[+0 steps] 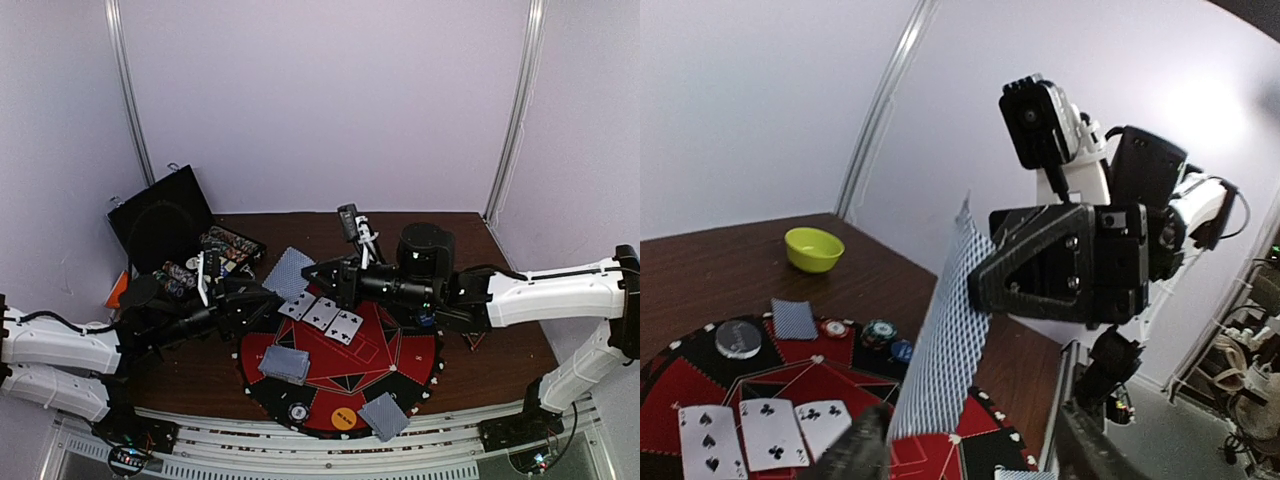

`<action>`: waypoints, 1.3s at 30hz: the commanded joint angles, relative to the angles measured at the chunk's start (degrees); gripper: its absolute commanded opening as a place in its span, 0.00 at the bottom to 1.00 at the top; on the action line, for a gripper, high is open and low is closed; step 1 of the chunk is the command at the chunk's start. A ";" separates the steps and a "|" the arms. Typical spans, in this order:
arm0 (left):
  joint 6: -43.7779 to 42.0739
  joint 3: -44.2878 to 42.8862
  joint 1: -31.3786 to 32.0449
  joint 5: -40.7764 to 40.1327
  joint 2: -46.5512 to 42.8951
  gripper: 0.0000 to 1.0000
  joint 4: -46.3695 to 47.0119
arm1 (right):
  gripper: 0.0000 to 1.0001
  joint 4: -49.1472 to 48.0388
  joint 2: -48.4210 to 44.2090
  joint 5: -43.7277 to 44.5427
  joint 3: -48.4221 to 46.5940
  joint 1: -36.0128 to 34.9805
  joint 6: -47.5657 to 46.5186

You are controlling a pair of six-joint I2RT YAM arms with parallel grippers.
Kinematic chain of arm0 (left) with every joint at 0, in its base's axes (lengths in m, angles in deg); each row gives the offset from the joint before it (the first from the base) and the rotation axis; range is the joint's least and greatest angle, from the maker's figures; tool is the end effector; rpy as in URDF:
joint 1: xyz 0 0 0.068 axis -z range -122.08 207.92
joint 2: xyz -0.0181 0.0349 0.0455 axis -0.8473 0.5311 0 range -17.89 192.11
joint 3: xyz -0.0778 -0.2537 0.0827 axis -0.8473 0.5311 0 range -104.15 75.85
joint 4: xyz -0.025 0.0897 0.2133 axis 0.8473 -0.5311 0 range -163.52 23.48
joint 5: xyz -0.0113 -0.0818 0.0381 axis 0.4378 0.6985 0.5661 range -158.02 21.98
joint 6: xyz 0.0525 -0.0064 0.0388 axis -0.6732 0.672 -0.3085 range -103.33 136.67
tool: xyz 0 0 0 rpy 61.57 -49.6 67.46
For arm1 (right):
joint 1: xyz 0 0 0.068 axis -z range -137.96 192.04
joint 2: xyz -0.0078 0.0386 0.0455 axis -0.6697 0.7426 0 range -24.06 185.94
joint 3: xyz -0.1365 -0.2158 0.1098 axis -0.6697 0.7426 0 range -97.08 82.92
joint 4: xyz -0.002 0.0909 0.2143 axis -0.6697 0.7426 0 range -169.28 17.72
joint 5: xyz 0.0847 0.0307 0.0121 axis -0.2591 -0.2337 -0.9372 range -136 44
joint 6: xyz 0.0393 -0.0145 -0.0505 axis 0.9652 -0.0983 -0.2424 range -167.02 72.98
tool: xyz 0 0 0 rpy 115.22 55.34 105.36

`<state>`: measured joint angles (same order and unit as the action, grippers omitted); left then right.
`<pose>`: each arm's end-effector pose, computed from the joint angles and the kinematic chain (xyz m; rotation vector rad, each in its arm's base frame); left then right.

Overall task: Distribute texas hold em gaming equipment
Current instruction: Pass from the left arm to the right, then distribute the poker card in the community card area.

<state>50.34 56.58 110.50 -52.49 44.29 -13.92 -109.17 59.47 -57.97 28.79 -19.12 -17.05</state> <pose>0.1190 -0.1783 0.2707 0.5018 1.4877 -1.4100 0.1499 0.2944 0.3292 -0.6441 1.6243 1.3789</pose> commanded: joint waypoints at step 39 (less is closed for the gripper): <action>-6.68 -10.01 0.16 -26.46 1.58 0.88 -41.52 | 0.00 33.84 15.72 -10.13 5.56 24.25 5.33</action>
<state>44.79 47.97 110.54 -78.11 45.97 -54.86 -80.43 74.09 -71.80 36.85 4.61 -7.95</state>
